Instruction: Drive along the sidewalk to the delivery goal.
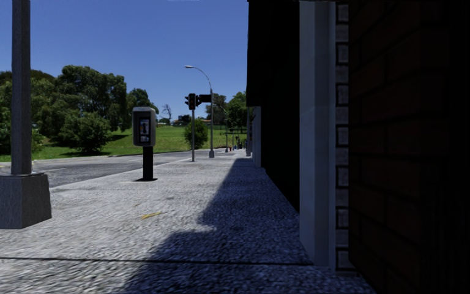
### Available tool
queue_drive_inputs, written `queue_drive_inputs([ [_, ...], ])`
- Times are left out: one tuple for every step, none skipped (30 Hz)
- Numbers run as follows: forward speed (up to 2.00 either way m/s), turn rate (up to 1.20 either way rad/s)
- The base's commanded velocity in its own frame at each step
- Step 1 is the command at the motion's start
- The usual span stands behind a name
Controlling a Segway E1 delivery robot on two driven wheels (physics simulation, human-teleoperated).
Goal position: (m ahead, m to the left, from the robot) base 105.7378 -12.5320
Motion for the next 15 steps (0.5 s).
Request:
queue_drive_inputs([
  [1.9,0.0],
  [1.9,0.0],
  [1.9,0.0],
  [1.9,0.0],
  [1.9,0.0],
  [1.9,0.0],
  [1.9,0.0],
  [1.9,0.0],
  [1.9,0.0],
  [1.9,0.0],
  [1.9,0.0],
  [1.9,0.0],
  [1.9,0.0],
  [1.9,0.0],
  [1.9,0.0],
])
